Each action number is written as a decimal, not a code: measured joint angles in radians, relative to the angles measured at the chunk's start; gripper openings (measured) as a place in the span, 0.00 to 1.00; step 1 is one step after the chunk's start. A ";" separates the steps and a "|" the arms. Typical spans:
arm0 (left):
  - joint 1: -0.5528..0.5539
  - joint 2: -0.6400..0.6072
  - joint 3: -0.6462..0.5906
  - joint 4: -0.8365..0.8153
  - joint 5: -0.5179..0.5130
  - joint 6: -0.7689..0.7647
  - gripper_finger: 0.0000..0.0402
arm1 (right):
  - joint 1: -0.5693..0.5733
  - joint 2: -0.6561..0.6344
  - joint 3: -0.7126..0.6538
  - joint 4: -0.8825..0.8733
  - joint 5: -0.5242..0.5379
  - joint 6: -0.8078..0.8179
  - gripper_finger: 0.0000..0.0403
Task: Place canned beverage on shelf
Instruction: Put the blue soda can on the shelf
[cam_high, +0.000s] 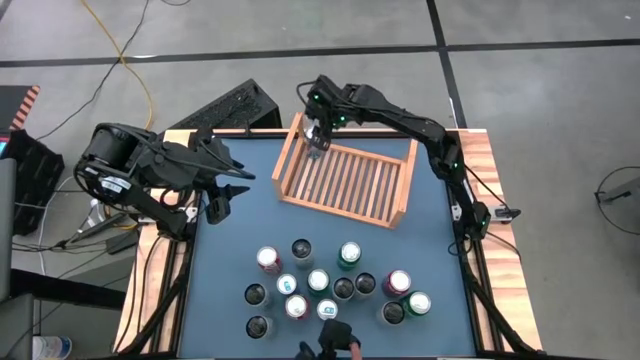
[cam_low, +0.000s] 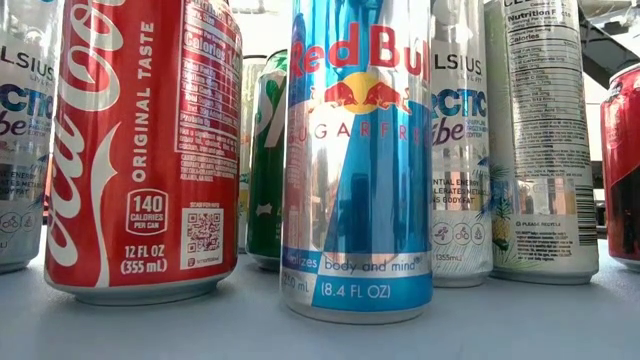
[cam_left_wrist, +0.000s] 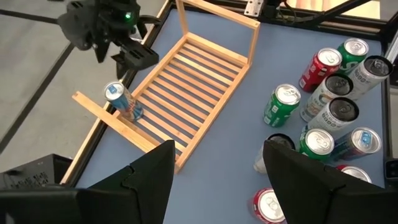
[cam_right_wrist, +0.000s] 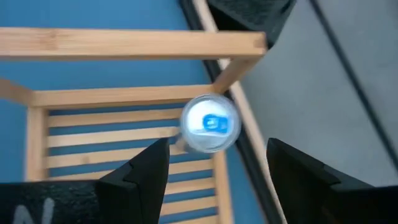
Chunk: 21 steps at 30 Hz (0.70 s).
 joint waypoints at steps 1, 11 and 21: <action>0.000 0.000 0.000 0.000 0.004 -0.004 0.58 | 0.000 0.006 0.000 0.000 -0.006 0.016 0.64; 0.000 -0.015 0.000 0.000 0.081 -0.025 0.58 | -0.002 0.040 -0.002 0.046 -0.053 0.069 0.64; 0.008 -0.010 0.000 0.014 0.049 -0.006 0.58 | 0.007 0.040 -0.002 0.150 0.044 0.016 0.66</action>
